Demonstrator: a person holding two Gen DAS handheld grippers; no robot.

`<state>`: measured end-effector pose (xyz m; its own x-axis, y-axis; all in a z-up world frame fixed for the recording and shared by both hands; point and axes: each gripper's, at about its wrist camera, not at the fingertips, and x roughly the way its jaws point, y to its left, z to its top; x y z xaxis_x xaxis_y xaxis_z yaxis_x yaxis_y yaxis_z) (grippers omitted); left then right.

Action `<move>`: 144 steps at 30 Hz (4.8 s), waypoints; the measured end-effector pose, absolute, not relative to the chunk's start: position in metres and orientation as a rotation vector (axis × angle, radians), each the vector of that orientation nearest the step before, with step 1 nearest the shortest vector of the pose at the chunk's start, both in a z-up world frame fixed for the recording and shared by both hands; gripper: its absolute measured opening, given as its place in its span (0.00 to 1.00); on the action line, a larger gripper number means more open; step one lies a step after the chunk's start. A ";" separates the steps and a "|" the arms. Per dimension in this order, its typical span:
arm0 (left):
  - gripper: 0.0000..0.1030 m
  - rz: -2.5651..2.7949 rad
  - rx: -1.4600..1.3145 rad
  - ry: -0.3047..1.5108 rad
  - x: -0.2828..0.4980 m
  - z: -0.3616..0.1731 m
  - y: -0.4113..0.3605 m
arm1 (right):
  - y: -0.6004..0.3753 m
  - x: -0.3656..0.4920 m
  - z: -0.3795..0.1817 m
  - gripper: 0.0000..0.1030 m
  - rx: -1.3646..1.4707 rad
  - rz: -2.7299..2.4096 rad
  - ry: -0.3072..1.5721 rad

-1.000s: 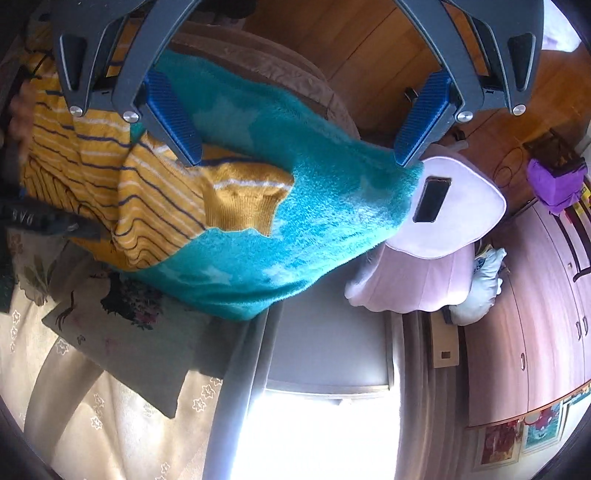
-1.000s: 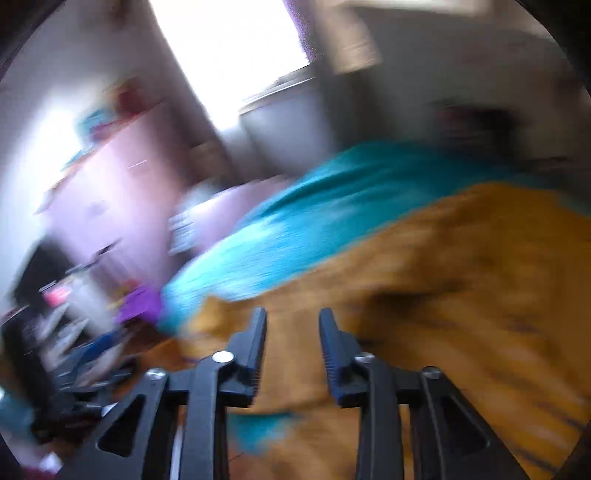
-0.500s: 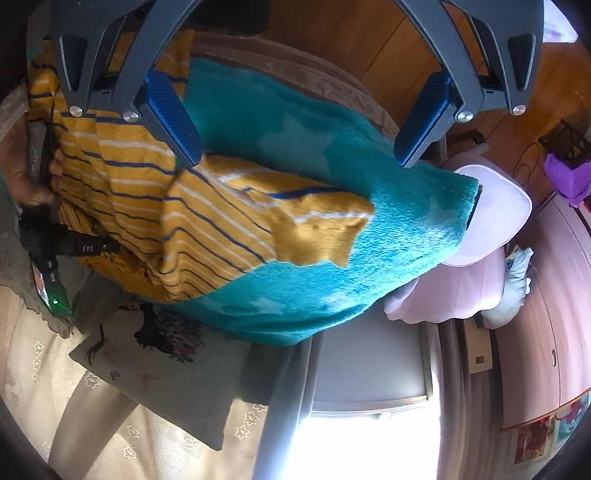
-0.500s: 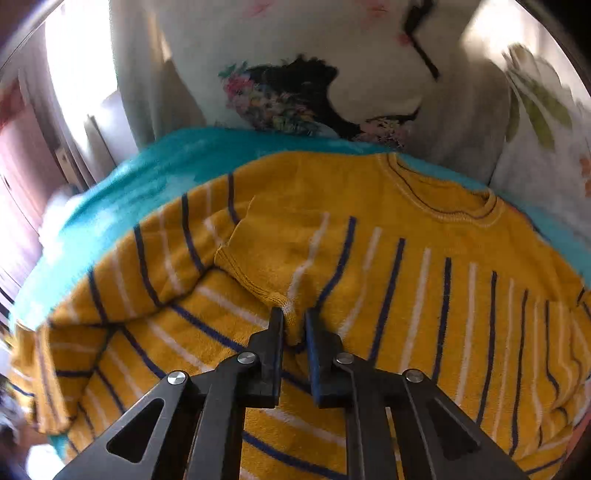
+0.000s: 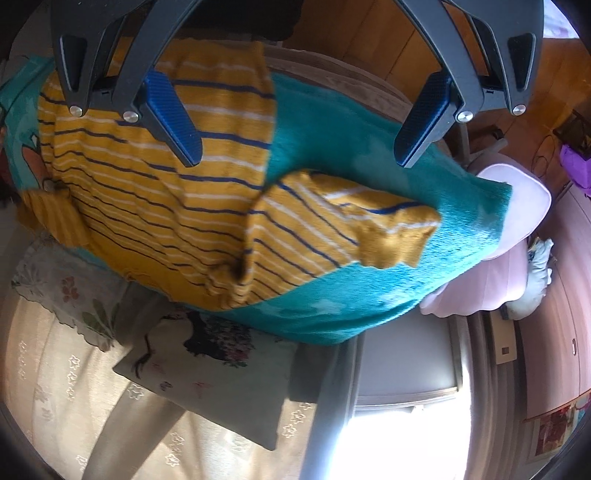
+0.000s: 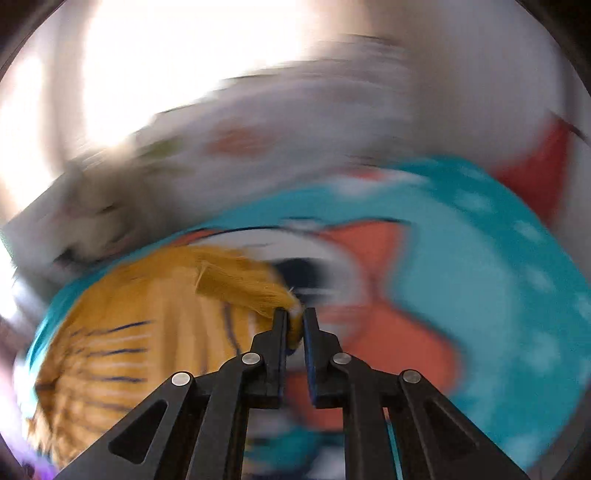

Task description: Fold small clothes

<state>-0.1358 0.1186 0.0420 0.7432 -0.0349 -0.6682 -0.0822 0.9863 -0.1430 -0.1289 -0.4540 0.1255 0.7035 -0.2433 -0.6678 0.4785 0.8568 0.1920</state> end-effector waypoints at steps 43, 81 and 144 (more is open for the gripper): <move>1.00 0.037 -0.210 0.813 -0.148 0.005 0.109 | -0.456 -0.223 0.077 0.43 0.527 -0.296 0.615; 0.75 -0.057 -0.232 0.781 -0.195 0.017 0.123 | -0.308 -0.350 0.010 0.13 0.580 0.122 0.786; 0.11 0.065 -0.303 1.211 0.008 0.029 0.235 | -0.185 -0.012 0.163 0.53 0.452 0.147 1.078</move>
<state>0.0083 0.2351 0.0286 0.3559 -0.1110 -0.9279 -0.2100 0.9580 -0.1952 -0.0123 -0.1846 0.1631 0.4732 0.3320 -0.8160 0.1012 0.8997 0.4247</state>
